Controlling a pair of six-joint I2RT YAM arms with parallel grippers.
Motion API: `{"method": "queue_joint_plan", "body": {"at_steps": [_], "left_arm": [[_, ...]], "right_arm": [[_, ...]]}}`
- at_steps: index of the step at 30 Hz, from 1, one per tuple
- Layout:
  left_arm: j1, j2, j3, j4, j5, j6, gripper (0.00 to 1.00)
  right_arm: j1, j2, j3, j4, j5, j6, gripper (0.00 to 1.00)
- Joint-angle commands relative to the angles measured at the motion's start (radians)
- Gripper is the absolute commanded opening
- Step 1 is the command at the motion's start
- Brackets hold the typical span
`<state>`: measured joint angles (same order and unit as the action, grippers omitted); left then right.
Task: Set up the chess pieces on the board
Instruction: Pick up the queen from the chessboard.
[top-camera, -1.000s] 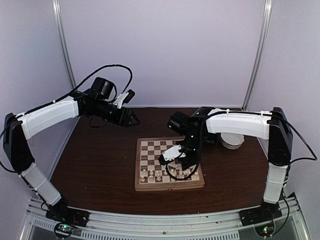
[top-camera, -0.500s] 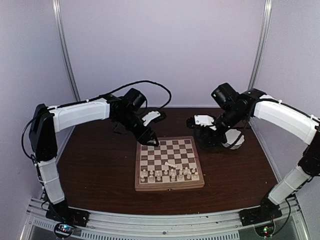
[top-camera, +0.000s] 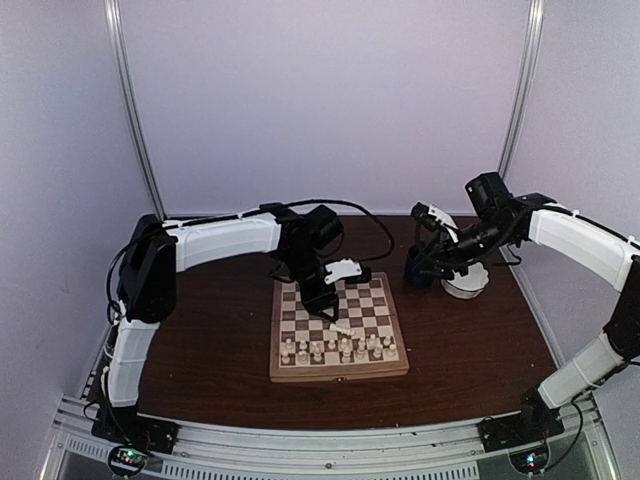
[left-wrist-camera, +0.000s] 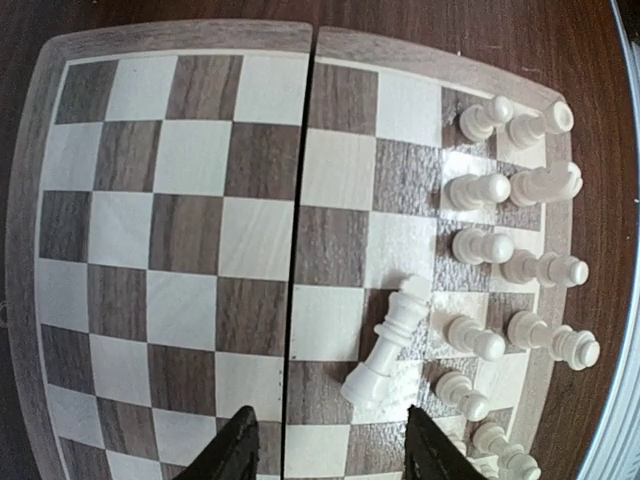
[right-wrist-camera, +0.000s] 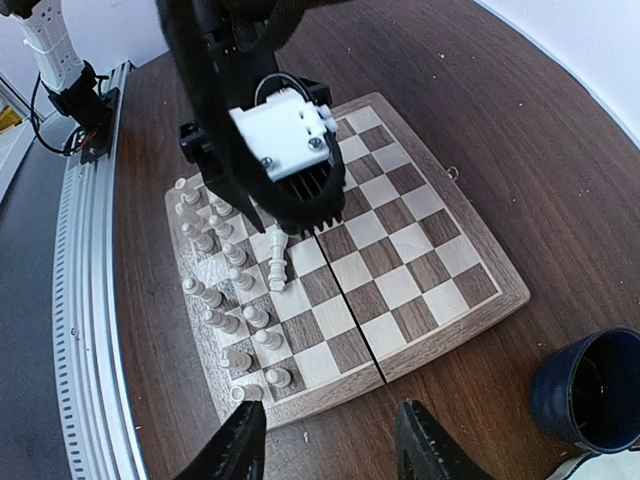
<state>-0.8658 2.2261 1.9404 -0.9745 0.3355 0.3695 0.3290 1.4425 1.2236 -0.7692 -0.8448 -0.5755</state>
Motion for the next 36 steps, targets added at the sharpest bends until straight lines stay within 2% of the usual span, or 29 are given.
{"method": "queue_joint_plan", "body": {"at_steps": [1, 7, 11, 15, 24, 29, 36], "left_arm": [[-0.019, 0.036, 0.046, -0.045, 0.012, 0.066, 0.49], [-0.036, 0.083, 0.058, -0.055, 0.027, 0.078, 0.47], [-0.042, 0.108, 0.066, -0.055, 0.013, 0.082, 0.42], [-0.041, 0.127, 0.07, -0.056, -0.015, 0.089, 0.33], [-0.041, 0.131, 0.077, -0.053, -0.068, 0.077, 0.05], [-0.01, 0.054, 0.07, -0.011, -0.014, 0.014, 0.0], [0.102, -0.192, -0.028, 0.172, 0.211, -0.185, 0.01]], "right_arm": [[-0.012, -0.033, -0.012, 0.033, -0.04, 0.015, 0.48], [-0.017, -0.025, -0.015, 0.03, -0.04, 0.008, 0.48], [-0.019, -0.023, -0.015, 0.03, -0.04, 0.006, 0.48], [-0.021, -0.017, -0.014, 0.028, -0.042, 0.007, 0.49], [-0.02, -0.007, -0.009, 0.028, -0.044, 0.011, 0.48], [-0.02, -0.014, 0.024, 0.019, -0.032, 0.031, 0.48], [-0.017, -0.021, 0.098, 0.052, 0.018, 0.124, 0.49]]}}
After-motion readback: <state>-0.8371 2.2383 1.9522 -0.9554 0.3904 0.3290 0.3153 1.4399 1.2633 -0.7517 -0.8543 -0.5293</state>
